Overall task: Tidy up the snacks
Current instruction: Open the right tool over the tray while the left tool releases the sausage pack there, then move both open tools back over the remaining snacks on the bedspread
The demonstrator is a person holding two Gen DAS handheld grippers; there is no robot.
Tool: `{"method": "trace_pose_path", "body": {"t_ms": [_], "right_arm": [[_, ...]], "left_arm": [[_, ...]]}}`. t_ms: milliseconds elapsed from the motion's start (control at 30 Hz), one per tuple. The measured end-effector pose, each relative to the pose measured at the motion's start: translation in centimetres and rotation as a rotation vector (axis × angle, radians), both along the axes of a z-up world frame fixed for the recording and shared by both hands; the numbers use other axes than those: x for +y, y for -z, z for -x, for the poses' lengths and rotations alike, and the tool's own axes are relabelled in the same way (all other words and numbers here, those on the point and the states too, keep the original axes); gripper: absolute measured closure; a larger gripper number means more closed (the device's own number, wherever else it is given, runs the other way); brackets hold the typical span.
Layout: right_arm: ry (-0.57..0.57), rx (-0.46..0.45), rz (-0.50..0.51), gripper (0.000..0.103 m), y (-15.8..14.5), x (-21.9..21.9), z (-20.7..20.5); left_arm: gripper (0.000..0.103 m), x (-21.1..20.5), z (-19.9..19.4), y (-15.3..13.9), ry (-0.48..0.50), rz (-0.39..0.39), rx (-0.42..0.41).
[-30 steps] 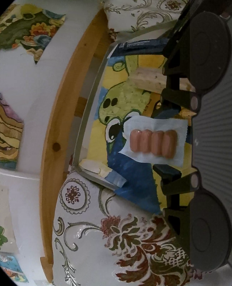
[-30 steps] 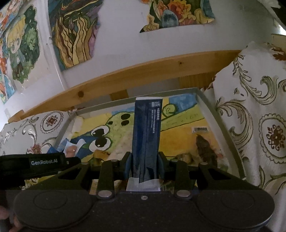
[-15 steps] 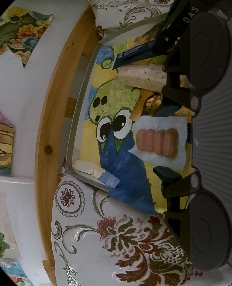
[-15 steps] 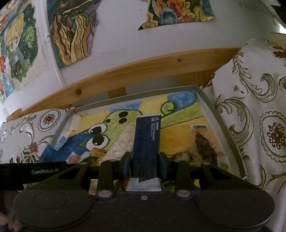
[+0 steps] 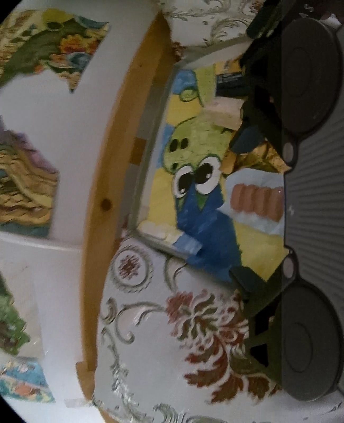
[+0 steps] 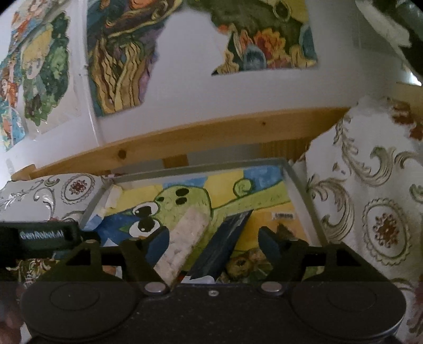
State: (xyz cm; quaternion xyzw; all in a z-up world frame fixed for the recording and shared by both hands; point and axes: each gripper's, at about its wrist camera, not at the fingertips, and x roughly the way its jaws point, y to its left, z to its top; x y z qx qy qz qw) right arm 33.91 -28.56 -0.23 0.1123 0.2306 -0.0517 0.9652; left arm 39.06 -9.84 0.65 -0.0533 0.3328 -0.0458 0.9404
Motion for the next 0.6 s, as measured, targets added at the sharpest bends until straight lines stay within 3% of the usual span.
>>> {"method": "trace_pose_path", "body": {"t_ms": [367,600], "right_arm": [[0.005,-0.117,0.081,0.010,-2.8,1.2,5.4],[0.006,-0.199,0.110,0.001,-4.4,2.1,10.1]], "left_arm": [[0.000,2.9,5.1,-2.5,-0.047,0.083,-0.163],[0.000,4.3,9.7,-3.2,-0.033,0.092,-0.228]]}}
